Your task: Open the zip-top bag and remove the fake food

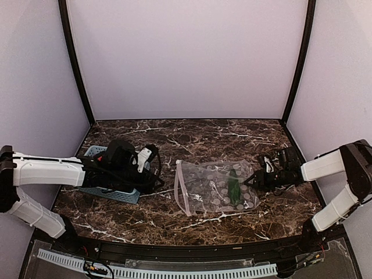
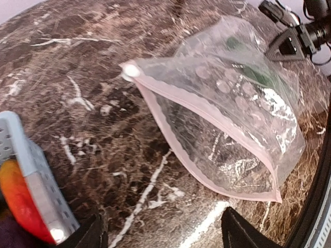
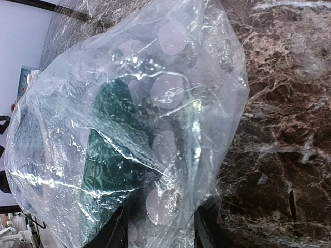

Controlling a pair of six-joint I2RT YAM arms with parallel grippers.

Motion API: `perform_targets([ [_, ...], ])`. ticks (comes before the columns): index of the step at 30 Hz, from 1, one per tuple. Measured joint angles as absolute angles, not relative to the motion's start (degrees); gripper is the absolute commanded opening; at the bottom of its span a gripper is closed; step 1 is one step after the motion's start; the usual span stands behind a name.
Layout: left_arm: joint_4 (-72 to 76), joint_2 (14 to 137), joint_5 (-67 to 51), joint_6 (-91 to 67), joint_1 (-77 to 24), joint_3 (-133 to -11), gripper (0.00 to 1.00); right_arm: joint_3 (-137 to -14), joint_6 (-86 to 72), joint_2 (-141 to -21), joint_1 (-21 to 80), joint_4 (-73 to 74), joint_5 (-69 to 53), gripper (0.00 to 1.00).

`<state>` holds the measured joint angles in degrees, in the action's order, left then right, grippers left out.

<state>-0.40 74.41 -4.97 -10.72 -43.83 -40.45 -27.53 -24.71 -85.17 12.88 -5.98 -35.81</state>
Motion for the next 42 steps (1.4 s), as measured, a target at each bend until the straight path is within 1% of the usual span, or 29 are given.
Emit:
perform_targets([
  [4,1.7,82.6,-7.6,-9.2,-48.0,-43.2,0.57,-27.6,-24.8,-85.4,13.3,-6.0,-35.3,0.36],
  [9,4.7,91.3,-10.1,-8.3,-50.9,-47.7,0.50,-27.8,-24.9,-85.8,13.5,-6.0,-34.9,0.32],
  [21,15.7,104.6,-16.4,-10.6,-52.2,-54.6,0.49,-27.8,-25.6,-87.5,14.7,-7.8,-35.4,0.20],
  [31,22.7,113.5,-20.8,-13.6,-53.9,-60.0,0.49,-28.3,-27.7,-90.0,19.2,-11.2,-36.6,0.00],
  [42,26.3,117.8,-24.5,-17.2,-55.7,-61.4,0.52,-28.3,-32.2,-92.9,25.0,-17.7,-36.8,0.00],
])
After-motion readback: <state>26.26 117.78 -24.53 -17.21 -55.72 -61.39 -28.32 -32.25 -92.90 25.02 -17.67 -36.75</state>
